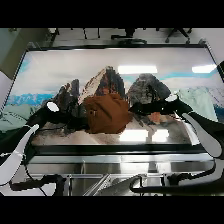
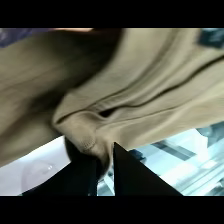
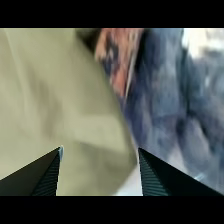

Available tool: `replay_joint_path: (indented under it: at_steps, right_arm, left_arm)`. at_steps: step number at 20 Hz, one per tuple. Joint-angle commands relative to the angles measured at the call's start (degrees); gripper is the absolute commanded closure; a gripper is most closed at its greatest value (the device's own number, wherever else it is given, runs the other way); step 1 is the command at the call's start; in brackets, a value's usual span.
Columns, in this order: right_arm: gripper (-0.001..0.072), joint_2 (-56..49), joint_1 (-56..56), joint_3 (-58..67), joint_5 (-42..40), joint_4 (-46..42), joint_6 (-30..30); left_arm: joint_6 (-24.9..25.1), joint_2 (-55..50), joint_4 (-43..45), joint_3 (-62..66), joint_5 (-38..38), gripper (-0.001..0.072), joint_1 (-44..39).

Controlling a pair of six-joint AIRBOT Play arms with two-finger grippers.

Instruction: Fold the shirts.

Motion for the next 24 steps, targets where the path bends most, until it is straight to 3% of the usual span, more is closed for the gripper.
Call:
replay_joint_path:
  at_steps: [1, 7, 10, 11, 14, 19, 20, 21, 22, 23, 24]
  right_arm:
    - [0.0185, -3.93, 0.57, 4.9, -1.46, 0.15, -0.46]
    - [0.0192, -10.36, 0.83, 12.13, -0.39, 2.97, -1.38]
    - [0.0563, -10.93, 2.6, 13.57, 1.62, 7.5, -6.29]
    - [0.0678, -10.91, 2.8, 14.34, 3.17, 8.41, -7.3]
    - [0.0698, -9.11, 2.43, 17.94, 7.61, 8.66, -7.69]
    - [0.0697, -8.13, 2.89, 18.4, 10.05, 4.83, -4.63]
    - [0.0698, -8.26, 3.08, 18.4, 10.05, 4.81, -4.63]
    - [0.0698, -8.26, 3.26, 18.4, 10.03, 4.83, -4.61]
    - [0.0698, -8.24, 3.39, 18.4, 10.01, 4.85, -4.52]
    - [0.0698, -8.26, 3.48, 18.4, 10.01, 4.83, -4.2]
    - [0.0698, -8.26, 3.48, 18.4, 9.99, 4.83, -4.22]
  left_arm:
    - [1.36, 1.16, -0.94, 2.21, -2.45, 0.0599, 0.04]
    - [1.31, 4.28, -0.9, 5.9, -4.87, 0.06, 0.07]
    - [1.29, 5.57, -0.94, 5.97, -4.7, 0.0601, 0.31]
    - [1.31, 6.19, -0.94, 5.97, -4.44, 0.067, 0.79]
    - [1.31, 9.57, -0.79, 5.95, -2.78, 0.0696, 4.22]
    - [1.33, 9.84, -0.85, -1.7, -8.26, 0.0685, 9.64]
    - [1.77, 9.84, -1.09, -4.46, -7.82, 0.0402, 9.73]
    - [1.73, 9.84, -1.16, -7.23, -7.34, 0.0017, 9.35]
    - [1.79, 9.84, -1.09, -9.66, -6.08, 0.0043, 8.7]
    - [1.84, 9.84, -1.22, -11.45, -4.02, 0.0123, 7.78]
    - [1.99, 9.84, -1.73, -13.09, -0.94, 0.0127, 6.4]
